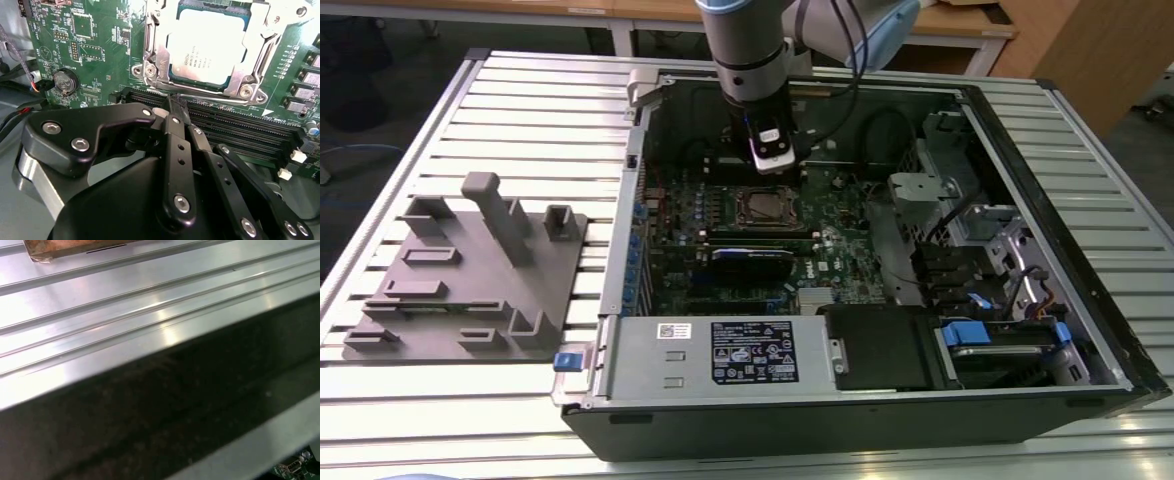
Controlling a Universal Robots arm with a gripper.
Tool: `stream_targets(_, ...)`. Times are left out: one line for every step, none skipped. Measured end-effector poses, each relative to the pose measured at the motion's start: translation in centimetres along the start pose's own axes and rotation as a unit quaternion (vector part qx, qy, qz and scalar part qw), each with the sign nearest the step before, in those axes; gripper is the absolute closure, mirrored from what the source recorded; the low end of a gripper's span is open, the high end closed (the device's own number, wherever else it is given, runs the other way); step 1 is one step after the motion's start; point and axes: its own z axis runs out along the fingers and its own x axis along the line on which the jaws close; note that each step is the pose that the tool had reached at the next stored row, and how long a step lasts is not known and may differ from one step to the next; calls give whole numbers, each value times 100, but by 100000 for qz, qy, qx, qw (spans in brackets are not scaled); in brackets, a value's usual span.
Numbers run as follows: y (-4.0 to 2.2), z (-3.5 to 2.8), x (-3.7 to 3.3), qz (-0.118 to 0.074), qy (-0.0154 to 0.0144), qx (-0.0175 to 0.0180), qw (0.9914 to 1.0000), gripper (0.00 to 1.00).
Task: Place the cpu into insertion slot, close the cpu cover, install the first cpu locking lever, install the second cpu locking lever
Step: 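Install the first cpu locking lever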
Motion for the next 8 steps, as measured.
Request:
stream_targets(-1, 1, 0, -10, -12, 24, 100000, 90)
stream_targets(-1, 2, 0, -12, -21, 36, 100000, 90)
stream_targets(-1, 2, 0, -12, -28, 35, 100000, 90)
stream_targets(-1, 3, 0, -10, -28, 36, 100000, 90)
stream_targets(-2, 3, 1, -9, -29, 36, 100000, 90)
stream_targets(-2, 4, 1, -7, -30, 36, 100000, 90)
stream_targets(-3, 4, 1, -6, -32, 36, 100000, 90)
stream_targets(-3, 5, 1, -9, -34, 38, 100000, 90)
